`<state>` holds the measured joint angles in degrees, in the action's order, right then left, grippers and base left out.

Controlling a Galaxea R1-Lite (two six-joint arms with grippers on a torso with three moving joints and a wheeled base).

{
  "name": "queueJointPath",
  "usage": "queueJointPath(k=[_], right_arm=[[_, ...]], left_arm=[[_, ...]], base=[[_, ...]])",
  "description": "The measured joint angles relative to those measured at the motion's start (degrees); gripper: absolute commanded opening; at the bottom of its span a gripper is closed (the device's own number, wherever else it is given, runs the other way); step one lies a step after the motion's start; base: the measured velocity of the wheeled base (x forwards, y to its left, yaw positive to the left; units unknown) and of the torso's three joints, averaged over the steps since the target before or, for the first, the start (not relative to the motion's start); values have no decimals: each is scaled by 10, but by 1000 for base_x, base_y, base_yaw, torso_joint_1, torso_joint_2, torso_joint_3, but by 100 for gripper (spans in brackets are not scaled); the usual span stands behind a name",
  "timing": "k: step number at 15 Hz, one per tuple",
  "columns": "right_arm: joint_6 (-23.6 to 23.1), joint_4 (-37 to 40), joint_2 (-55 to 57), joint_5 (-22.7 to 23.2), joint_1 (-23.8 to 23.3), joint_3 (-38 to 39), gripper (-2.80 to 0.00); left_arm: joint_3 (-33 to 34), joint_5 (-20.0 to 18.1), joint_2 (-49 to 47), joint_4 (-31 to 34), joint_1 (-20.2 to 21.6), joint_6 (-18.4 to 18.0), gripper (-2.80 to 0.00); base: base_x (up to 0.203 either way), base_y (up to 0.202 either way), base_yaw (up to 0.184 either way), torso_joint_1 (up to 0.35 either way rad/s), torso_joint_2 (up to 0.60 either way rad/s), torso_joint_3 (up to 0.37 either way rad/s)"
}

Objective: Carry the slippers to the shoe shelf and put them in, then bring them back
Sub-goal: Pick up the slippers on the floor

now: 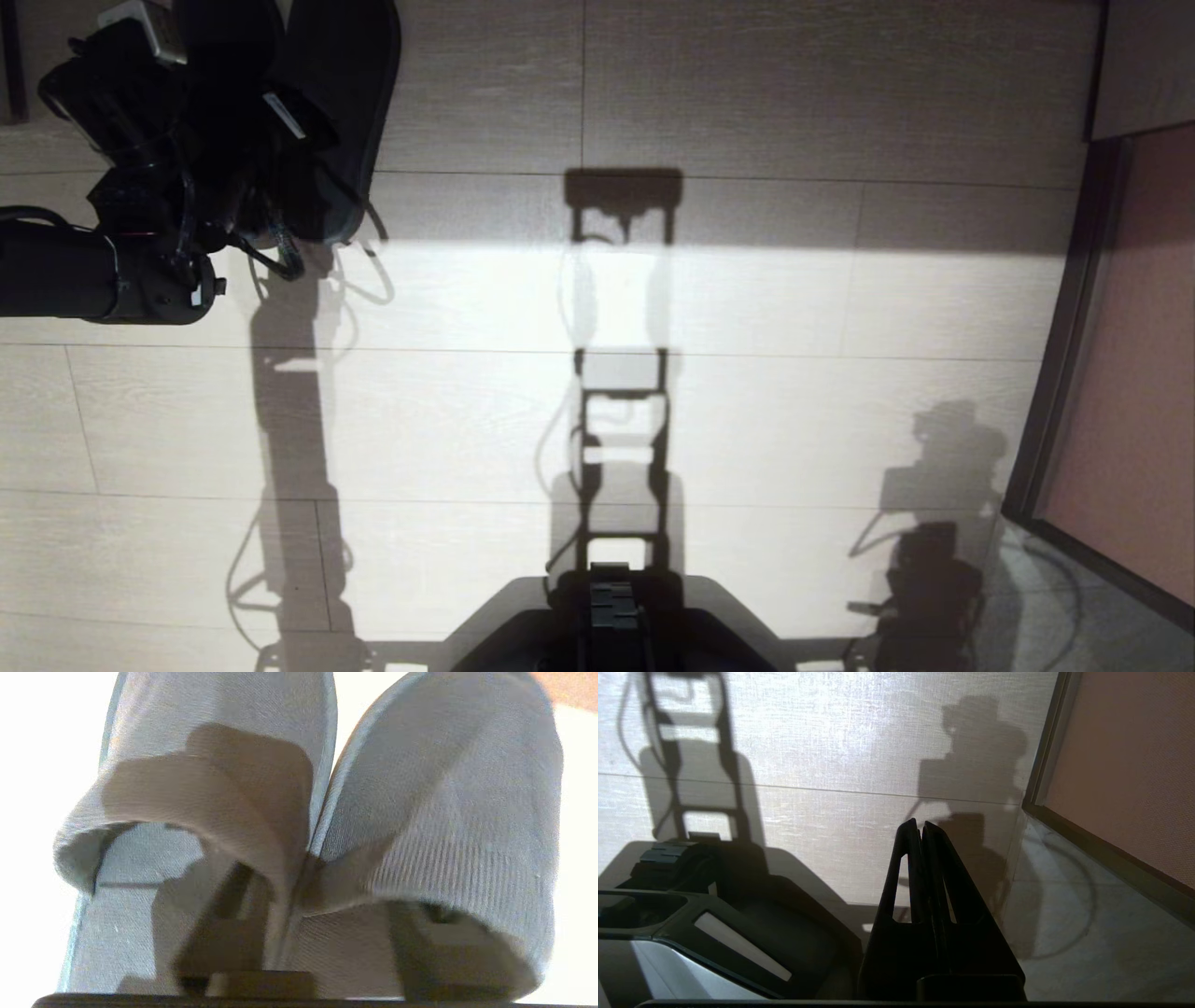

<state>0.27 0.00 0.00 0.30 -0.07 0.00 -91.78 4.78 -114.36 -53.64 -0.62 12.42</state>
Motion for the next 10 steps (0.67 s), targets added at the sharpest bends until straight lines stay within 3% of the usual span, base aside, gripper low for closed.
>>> queueJointPath(k=[10], right_arm=[[0, 0, 0, 0, 0, 0, -280]], left_arm=[[8, 1, 10, 0, 1, -5, -280]], base=[[0, 0, 0, 0, 0, 0]])
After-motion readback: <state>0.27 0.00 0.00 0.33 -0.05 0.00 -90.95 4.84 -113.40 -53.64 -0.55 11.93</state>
